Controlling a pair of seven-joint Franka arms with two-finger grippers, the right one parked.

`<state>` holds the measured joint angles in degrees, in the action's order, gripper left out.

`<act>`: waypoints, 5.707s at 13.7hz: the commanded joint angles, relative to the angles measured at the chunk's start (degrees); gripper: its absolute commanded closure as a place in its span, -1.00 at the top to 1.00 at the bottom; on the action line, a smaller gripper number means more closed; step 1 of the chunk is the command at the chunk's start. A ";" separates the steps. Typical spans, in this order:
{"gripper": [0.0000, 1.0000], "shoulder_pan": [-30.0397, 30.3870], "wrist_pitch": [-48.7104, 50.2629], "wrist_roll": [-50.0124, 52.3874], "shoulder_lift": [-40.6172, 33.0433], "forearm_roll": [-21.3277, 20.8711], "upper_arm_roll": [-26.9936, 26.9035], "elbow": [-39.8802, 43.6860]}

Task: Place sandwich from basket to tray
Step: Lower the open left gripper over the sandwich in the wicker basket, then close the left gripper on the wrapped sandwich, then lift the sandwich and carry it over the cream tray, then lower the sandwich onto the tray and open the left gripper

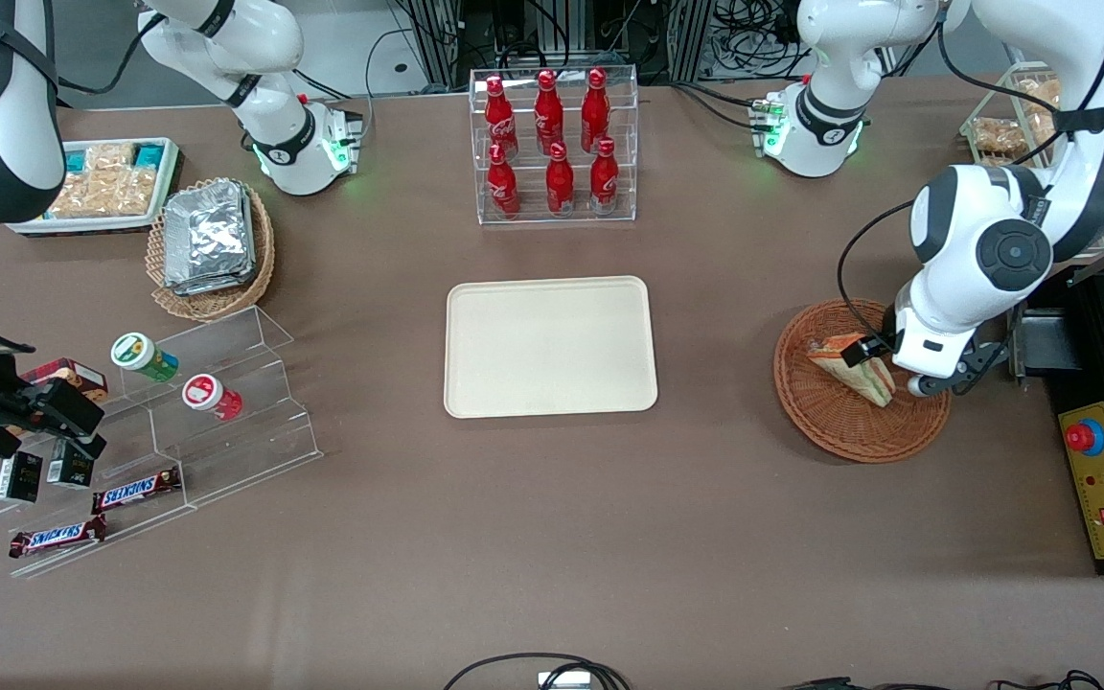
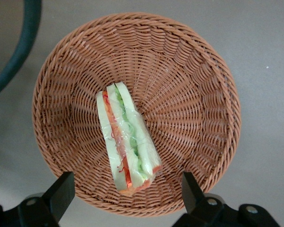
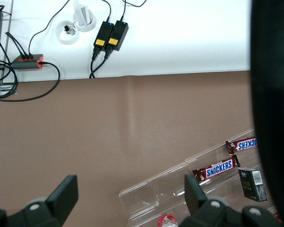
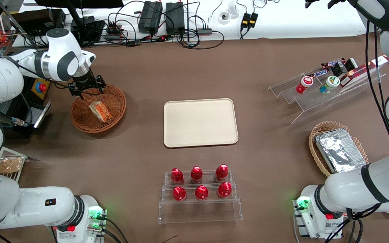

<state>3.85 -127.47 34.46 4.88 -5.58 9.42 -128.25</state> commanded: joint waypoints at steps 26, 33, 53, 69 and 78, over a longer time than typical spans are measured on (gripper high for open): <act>-1.00 -0.42 -5.97 11.86 4.01 -3.47 -0.54 -3.86; -1.00 -0.95 11.98 11.86 2.24 -3.56 6.74 11.17; -1.00 -22.21 -1.63 19.24 18.13 -16.21 21.43 14.43; 1.00 -25.91 -3.32 19.06 25.53 -18.41 21.43 15.57; 1.00 -20.21 10.02 23.10 25.09 -13.93 21.08 29.53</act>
<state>-18.74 -122.36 55.43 29.84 -20.55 30.32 -103.11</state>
